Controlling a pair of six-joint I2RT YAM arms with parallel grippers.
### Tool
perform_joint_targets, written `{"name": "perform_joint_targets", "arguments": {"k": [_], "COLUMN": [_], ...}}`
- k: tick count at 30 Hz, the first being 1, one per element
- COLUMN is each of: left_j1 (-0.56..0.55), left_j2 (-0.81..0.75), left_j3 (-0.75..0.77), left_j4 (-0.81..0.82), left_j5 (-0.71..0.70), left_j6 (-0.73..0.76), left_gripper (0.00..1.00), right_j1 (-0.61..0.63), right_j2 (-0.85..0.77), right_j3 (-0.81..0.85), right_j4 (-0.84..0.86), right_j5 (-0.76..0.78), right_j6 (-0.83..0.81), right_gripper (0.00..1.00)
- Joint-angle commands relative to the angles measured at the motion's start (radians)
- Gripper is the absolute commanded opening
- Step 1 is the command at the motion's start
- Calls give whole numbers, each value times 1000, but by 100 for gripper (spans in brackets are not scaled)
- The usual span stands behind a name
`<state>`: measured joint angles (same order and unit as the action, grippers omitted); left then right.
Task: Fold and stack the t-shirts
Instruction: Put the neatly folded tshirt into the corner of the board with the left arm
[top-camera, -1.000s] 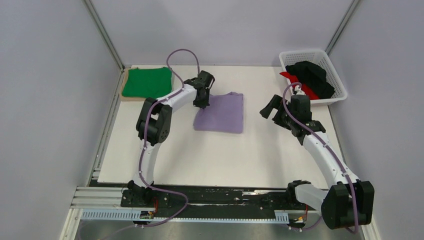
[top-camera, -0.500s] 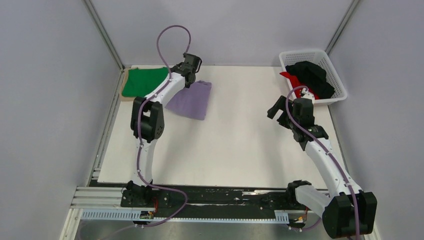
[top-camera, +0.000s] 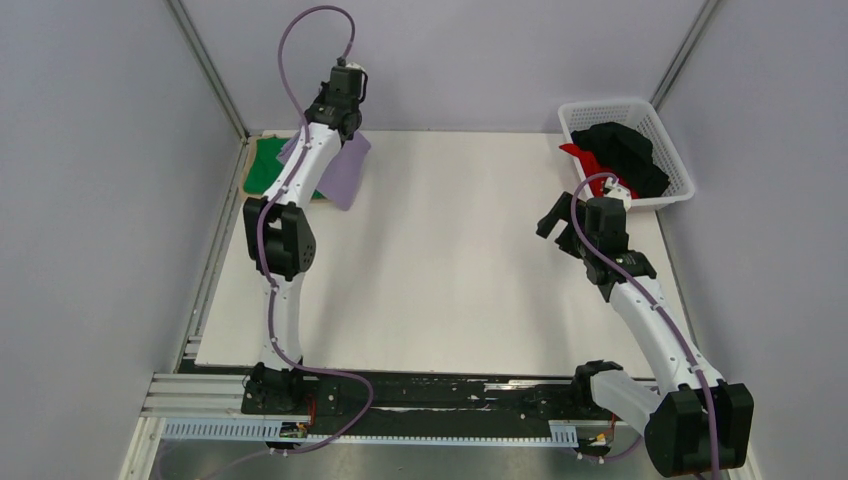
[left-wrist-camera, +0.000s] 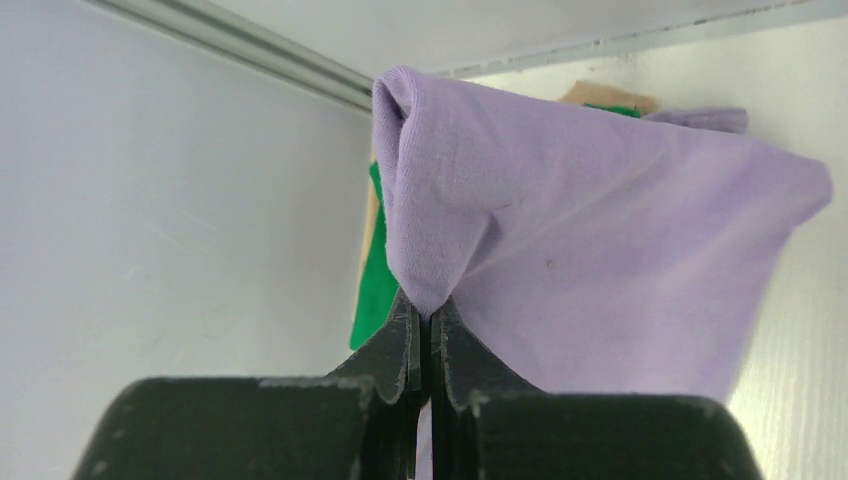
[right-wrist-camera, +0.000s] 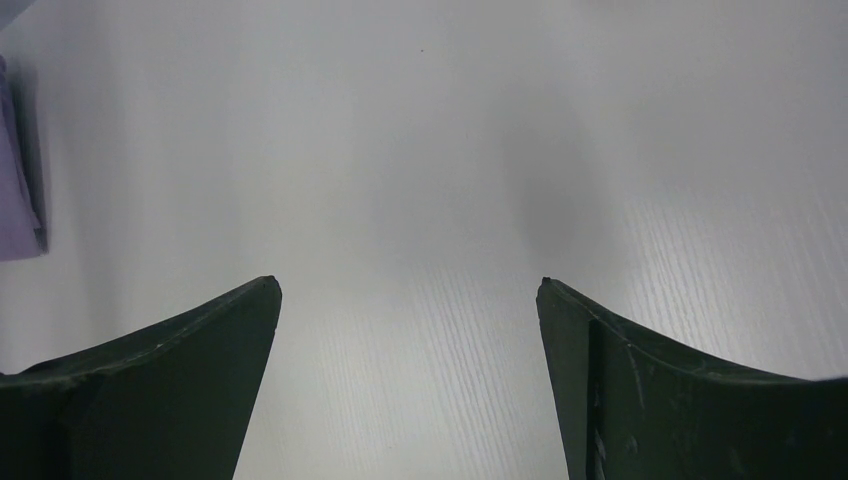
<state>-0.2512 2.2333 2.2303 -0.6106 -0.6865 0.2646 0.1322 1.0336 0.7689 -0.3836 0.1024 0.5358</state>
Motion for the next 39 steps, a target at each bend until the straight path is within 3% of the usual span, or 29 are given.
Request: {"name": "perform_joint_targets", "arguments": {"k": [1,9,16,27,34,35,37,38,39], "left_j1": [-3,45,100,275,363,367,375,377,377], "left_j2": [-33,-37,-30,51,140,158,178,181,182], "left_j3": [89,144,101,22,60,70,91,98,101], "left_j4": [90,96,77,131,150,144,140,140,142], "left_j5": [-43,-29,52,197,270,273,272,267,264], "left_j6": [108,107,66,56,17,15,2,-9,-18], "left_gripper": [0,0,0,0,0,5,66,91,96], "right_j1": [-3,-3,-2,-3,-2,-3,-3,-3,-3], "right_j2": [-2,13,37,90,128,130,131,131,129], "right_j3": [4,7,15,34,48,51,55,57,58], "right_j4": [46,45,44,27,20,17,16,14,14], "right_j5": [25,35,48,114,133,135,139,141,143], "right_j6": [-14,-14,-18,-23,-29,-30,-30,-30,-30], "right_gripper": [100,100,100,100,100,100,100,100,100]}}
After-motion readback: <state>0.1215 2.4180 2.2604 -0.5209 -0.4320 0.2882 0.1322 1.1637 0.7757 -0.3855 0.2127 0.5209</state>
